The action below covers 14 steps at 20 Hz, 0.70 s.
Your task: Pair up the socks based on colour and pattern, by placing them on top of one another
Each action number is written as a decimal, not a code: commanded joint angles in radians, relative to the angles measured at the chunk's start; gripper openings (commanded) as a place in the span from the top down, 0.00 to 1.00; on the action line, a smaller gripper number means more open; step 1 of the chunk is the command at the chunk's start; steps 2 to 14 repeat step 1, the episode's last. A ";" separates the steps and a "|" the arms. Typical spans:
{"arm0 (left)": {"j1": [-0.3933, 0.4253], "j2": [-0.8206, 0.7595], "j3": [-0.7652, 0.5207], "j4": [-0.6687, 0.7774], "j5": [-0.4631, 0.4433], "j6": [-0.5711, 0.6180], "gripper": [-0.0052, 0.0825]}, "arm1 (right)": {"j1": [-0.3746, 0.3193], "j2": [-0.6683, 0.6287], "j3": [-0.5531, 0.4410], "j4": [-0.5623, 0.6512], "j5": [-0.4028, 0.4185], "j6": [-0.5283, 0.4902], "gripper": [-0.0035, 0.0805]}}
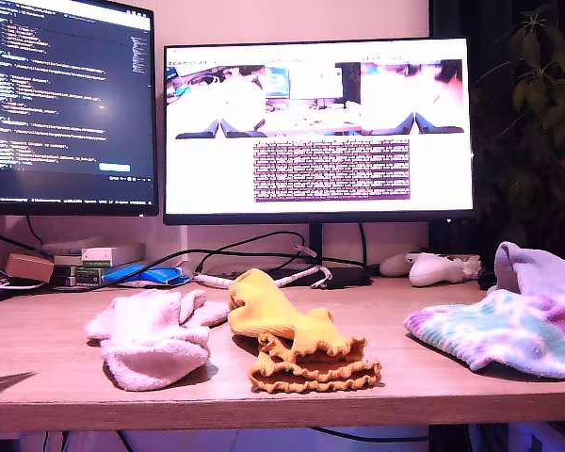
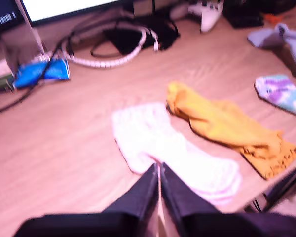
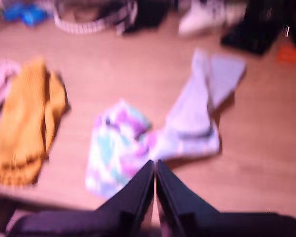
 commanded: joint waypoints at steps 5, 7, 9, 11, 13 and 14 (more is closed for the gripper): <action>-0.002 0.004 -0.024 0.000 -0.002 -0.003 0.97 | 0.000 0.005 -0.004 0.006 0.000 0.000 0.97; -0.002 0.004 -0.024 0.000 -0.002 -0.003 0.97 | 0.000 0.005 -0.004 0.006 0.000 0.000 0.97; -0.002 0.004 -0.024 0.000 -0.002 -0.003 0.97 | 0.000 0.005 -0.004 0.006 0.000 0.000 0.97; -0.002 0.004 -0.024 0.000 -0.002 -0.003 0.97 | 0.000 0.005 -0.004 0.006 0.000 0.000 0.97; -0.002 0.004 -0.024 0.000 -0.002 -0.003 0.97 | 0.000 0.005 -0.004 0.006 0.000 0.000 0.97; -0.002 0.004 -0.024 0.000 -0.002 -0.003 0.97 | 0.000 0.005 -0.004 0.006 0.000 0.000 0.97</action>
